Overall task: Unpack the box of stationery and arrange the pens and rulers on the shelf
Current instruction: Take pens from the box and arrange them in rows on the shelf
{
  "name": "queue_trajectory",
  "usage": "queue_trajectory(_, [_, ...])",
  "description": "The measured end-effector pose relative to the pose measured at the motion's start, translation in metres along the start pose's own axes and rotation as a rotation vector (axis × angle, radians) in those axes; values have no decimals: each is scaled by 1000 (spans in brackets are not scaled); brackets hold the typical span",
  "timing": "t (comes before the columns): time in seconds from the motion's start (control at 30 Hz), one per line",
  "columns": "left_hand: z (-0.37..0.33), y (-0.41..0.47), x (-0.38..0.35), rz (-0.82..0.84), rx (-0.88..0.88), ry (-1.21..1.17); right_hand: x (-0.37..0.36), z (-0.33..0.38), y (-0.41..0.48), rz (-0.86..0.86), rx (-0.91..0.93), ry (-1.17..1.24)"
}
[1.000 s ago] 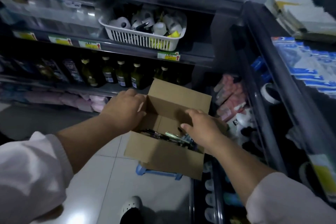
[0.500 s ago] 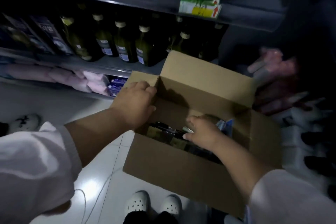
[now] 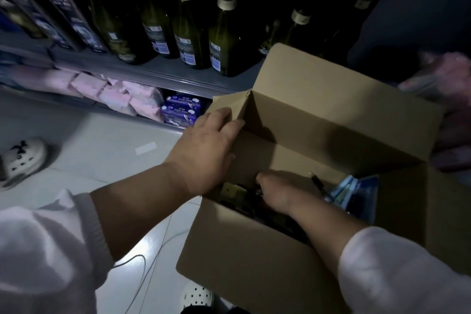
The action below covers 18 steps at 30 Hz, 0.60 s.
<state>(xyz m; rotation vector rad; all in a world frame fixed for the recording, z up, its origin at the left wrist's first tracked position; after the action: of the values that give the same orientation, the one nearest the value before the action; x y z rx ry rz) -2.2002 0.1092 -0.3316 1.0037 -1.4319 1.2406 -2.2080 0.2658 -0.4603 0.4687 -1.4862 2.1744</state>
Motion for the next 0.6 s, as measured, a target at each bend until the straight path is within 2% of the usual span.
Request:
queue_trajectory(0.37, [-1,1,-3,20,13,-19,-11,-3,0,81,-27,73])
queue_trajectory(0.6, [-2,1,-3,16,28,-30,-5,-5,-9,198,-9,79])
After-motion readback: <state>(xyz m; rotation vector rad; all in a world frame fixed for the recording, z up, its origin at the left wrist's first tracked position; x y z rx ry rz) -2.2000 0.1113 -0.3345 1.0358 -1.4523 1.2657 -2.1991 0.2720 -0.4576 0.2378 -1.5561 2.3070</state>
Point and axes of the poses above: each hand's wrist, its own y-axis towards the middle knuckle, its own x-axis out of the back of the hand, z = x × y, the point moved 5 cm from there along y, towards the middle knuckle, and after that the axes turned 15 degrees about y, right-handed, at the moved point
